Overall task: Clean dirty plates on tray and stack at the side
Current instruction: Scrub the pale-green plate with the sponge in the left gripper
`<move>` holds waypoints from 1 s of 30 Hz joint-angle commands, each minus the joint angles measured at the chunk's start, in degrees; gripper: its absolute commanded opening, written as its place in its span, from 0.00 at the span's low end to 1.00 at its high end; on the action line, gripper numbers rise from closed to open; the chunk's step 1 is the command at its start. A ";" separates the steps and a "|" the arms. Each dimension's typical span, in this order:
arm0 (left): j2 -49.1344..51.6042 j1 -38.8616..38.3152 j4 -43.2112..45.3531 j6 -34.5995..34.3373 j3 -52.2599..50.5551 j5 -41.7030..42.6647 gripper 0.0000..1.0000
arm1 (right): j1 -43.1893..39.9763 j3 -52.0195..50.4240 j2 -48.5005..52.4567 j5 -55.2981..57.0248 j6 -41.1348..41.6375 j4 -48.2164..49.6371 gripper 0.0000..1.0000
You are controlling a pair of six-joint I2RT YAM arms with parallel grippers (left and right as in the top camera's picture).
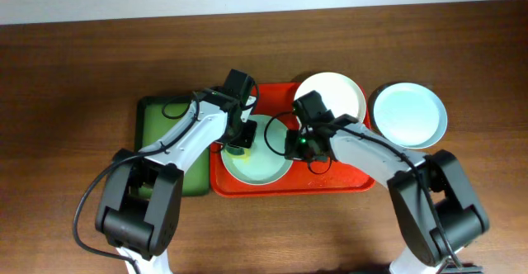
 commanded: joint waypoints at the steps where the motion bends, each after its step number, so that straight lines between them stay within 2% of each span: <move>1: 0.31 -0.13 -0.24 -0.33 0.92 -0.63 0.00 | 1.18 -0.63 0.63 2.10 0.42 0.31 0.04; 3: 0.39 -0.13 -1.51 -0.33 0.85 -0.68 0.00 | 1.20 -0.63 0.70 2.10 0.22 0.04 0.05; 5: 0.76 -0.13 -1.38 -0.33 0.13 -2.58 0.00 | 1.18 -0.63 0.85 2.10 0.22 0.07 0.25; 6: 1.16 -0.13 -1.22 -0.33 -0.22 -2.54 0.00 | 1.18 -0.63 0.85 2.19 0.22 0.09 0.25; 7: 1.64 -0.13 -1.22 -0.33 -0.28 -2.54 0.00 | 1.18 -0.63 0.85 2.34 0.22 0.09 0.19; 8: 2.14 -0.13 -1.25 -0.35 -0.35 -2.51 0.00 | 1.18 -0.63 0.85 2.27 0.28 0.11 0.04; 12: 5.09 -0.13 -0.31 -0.37 -2.16 0.46 0.00 | 1.18 -0.63 0.85 3.15 0.24 0.17 0.04; 16: 4.57 0.04 -0.24 -0.33 -1.22 14.99 0.00 | 1.18 -0.63 0.90 3.13 0.26 0.31 0.04; 18: 2.23 0.94 -0.26 -0.35 0.87 17.07 0.00 | 1.18 -0.63 0.90 3.13 0.26 0.28 0.04; 20: -2.58 3.80 -0.26 -0.35 3.48 16.09 0.00 | 1.18 -0.63 0.90 3.13 0.26 0.26 0.04; 24: -5.07 6.03 -1.33 -0.37 3.43 2.71 0.00 | 1.18 -0.63 0.90 3.13 0.26 0.28 0.04; 28: -1.70 4.87 2.16 -0.59 -3.04 3.02 0.00 | 1.18 -0.63 0.90 3.13 0.26 0.31 0.04; 30: -1.66 3.89 2.34 -0.61 -2.97 3.04 0.00 | 1.20 -0.63 0.90 3.13 0.26 0.31 0.04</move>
